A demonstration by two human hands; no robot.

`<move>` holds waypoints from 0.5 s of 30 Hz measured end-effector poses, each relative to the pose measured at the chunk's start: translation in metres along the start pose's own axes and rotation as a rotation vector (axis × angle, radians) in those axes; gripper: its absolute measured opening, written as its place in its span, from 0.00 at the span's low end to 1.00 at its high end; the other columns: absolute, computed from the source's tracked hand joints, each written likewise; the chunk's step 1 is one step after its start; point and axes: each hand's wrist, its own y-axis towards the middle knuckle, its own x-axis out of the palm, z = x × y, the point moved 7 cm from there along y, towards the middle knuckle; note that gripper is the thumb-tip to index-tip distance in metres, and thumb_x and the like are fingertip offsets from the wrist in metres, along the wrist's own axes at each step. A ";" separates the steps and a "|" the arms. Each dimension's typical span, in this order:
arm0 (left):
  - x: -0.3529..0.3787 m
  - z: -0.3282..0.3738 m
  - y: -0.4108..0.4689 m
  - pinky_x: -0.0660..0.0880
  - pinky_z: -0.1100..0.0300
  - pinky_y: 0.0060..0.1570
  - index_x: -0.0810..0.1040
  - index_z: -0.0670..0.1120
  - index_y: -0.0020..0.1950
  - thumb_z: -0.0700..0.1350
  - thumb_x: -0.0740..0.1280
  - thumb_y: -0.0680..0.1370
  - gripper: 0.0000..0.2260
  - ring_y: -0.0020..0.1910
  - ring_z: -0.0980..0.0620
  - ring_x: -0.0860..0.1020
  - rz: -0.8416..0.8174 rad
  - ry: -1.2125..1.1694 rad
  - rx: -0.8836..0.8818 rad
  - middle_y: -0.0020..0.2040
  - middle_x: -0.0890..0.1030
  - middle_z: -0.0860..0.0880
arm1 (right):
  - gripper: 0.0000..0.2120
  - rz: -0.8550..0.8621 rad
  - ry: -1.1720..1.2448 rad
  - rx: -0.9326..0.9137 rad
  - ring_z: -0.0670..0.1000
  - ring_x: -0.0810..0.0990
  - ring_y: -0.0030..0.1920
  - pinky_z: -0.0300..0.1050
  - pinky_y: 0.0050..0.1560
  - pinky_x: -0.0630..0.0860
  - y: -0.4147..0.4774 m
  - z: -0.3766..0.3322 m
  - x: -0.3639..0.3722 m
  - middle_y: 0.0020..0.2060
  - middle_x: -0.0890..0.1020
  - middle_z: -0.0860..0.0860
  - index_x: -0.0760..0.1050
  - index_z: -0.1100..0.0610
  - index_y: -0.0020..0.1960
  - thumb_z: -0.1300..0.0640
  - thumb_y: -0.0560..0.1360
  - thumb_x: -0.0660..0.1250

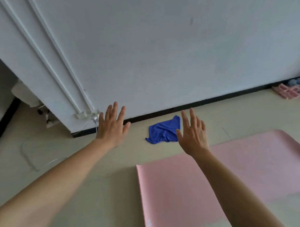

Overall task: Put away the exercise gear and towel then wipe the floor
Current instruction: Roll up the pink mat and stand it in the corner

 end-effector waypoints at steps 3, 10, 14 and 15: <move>0.015 0.024 0.052 0.50 0.40 0.75 0.46 0.48 0.81 0.59 0.47 0.83 0.30 0.79 0.42 0.46 0.003 -0.010 0.179 0.81 0.45 0.42 | 0.36 0.060 -0.023 0.187 0.64 0.65 0.73 0.60 0.72 0.62 -0.002 0.025 0.004 0.79 0.54 0.62 0.53 0.56 0.81 0.46 0.79 0.64; 0.108 0.077 0.114 0.52 0.43 0.75 0.51 0.46 0.80 0.58 0.51 0.83 0.29 0.79 0.41 0.50 -0.129 -0.177 0.579 0.81 0.48 0.41 | 0.36 0.077 -0.099 0.596 0.65 0.66 0.72 0.62 0.72 0.62 -0.052 0.023 0.064 0.79 0.55 0.61 0.54 0.55 0.81 0.46 0.79 0.64; 0.196 0.082 0.105 0.51 0.42 0.75 0.49 0.47 0.81 0.58 0.52 0.83 0.30 0.79 0.42 0.47 -0.275 -0.177 0.754 0.81 0.45 0.42 | 0.37 -0.063 -0.111 0.770 0.65 0.65 0.73 0.62 0.72 0.61 -0.101 -0.011 0.136 0.79 0.55 0.61 0.53 0.55 0.81 0.45 0.79 0.64; 0.219 0.082 0.099 0.51 0.42 0.75 0.48 0.47 0.81 0.58 0.51 0.83 0.30 0.79 0.42 0.47 -0.315 -0.160 0.793 0.81 0.45 0.42 | 0.37 -0.118 -0.107 0.789 0.65 0.65 0.73 0.62 0.73 0.61 -0.114 -0.020 0.157 0.79 0.54 0.61 0.52 0.54 0.81 0.45 0.79 0.63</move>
